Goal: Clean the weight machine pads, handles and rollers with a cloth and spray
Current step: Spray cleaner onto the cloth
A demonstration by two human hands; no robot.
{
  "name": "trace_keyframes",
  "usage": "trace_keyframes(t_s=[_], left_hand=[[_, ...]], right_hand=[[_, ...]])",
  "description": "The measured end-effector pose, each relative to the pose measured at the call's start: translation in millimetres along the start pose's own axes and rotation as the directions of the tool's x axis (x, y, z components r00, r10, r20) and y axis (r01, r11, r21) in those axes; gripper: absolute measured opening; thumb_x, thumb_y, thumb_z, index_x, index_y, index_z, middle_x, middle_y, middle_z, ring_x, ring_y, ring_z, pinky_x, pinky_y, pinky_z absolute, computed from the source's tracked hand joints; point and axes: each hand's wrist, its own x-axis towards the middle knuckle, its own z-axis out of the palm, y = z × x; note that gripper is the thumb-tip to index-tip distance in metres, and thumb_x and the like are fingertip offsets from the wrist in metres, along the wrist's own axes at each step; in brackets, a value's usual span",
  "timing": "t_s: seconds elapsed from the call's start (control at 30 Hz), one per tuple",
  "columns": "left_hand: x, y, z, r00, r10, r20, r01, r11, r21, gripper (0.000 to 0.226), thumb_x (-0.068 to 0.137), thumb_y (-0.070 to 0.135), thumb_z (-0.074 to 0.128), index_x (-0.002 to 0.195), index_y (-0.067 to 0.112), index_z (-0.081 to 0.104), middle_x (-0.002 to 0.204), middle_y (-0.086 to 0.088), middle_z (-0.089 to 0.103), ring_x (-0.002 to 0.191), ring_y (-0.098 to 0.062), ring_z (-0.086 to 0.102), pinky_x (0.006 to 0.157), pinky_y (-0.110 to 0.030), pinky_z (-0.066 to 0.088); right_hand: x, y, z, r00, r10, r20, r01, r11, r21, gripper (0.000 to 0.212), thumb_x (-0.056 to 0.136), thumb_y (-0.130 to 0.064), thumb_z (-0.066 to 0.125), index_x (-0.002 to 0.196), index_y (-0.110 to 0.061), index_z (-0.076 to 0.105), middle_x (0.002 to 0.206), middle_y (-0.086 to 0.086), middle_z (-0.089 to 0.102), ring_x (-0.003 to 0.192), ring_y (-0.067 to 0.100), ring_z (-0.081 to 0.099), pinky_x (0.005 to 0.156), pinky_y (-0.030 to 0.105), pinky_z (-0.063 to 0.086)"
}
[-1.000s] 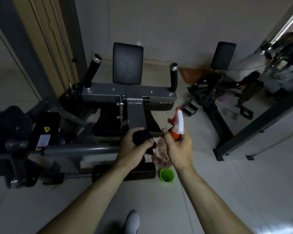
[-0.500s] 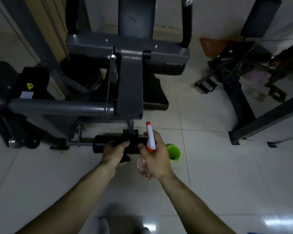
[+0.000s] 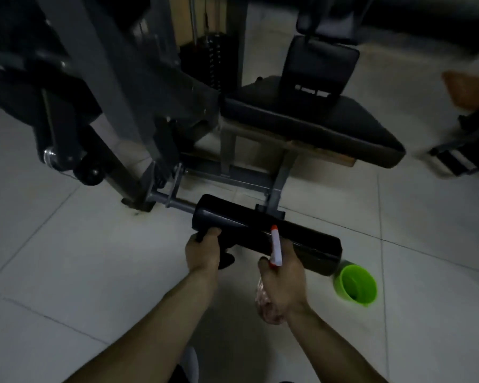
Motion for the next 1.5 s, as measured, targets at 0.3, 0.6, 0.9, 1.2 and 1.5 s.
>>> trace_keyframes(t_s=[0.3,0.6,0.9,1.2,1.5], left_hand=[[153.0,-99.9,24.2,0.988,-0.039,0.150,0.058,0.990,-0.126,0.029,0.092,0.027,0.064,0.109,0.005,0.070,0.095,-0.018,0.077,0.084,-0.033,0.074,0.059,-0.033,0.057],[161.6,-87.1,35.4,0.948,0.001,0.318,0.189,0.802,-0.566,0.031,0.097,0.013,0.056,0.125,0.002,0.062,0.121,-0.018,0.068,0.101,-0.032,0.070,0.081,-0.038,0.063],[149.1,-73.9,17.5,0.957,-0.022,0.289,0.179,0.829,-0.530,0.033,0.099,0.014,0.054,0.129,0.001,0.057,0.121,-0.018,0.062,0.116,-0.033,0.062,0.079,-0.035,0.058],[81.6,-38.0,-41.1,0.983,0.145,0.109,-0.036,0.745,-0.666,0.017,0.094,0.026,0.051,0.094,0.015,0.065,0.086,-0.003,0.067,0.070,-0.018,0.063,0.058,-0.027,0.047],[52.3,-46.3,-53.1,0.983,0.138,0.122,-0.042,0.812,-0.582,0.018,0.094,0.026,0.049,0.095,0.018,0.064,0.088,-0.002,0.066,0.072,-0.015,0.063,0.059,-0.025,0.043]], right_hand=[[76.0,146.3,124.1,0.996,-0.005,0.091,0.024,0.977,-0.214,0.072,0.087,-0.026,0.073,0.149,-0.020,0.036,0.147,0.006,0.054,0.106,0.025,0.065,0.080,0.038,0.056],[80.8,153.5,113.9,0.989,-0.007,0.150,0.057,0.940,-0.337,0.101,0.091,-0.033,0.072,0.166,-0.019,0.005,0.169,-0.003,0.026,0.134,0.020,0.053,0.100,0.033,0.052],[71.1,148.9,128.4,0.992,-0.109,0.059,0.121,0.964,-0.239,0.057,0.088,-0.026,0.073,0.133,-0.041,0.043,0.116,-0.018,0.062,0.095,0.009,0.064,0.083,0.041,0.059],[21.9,107.5,193.7,0.952,-0.256,0.166,0.264,0.964,-0.027,0.037,0.097,-0.039,0.066,0.129,-0.024,0.053,0.104,-0.015,0.059,0.093,0.006,0.059,0.079,0.020,0.046],[-9.6,120.9,200.0,0.990,-0.140,0.019,0.141,0.988,-0.057,0.015,0.102,-0.041,0.059,0.102,-0.026,0.061,0.084,-0.007,0.067,0.073,0.006,0.063,0.070,0.022,0.056]])
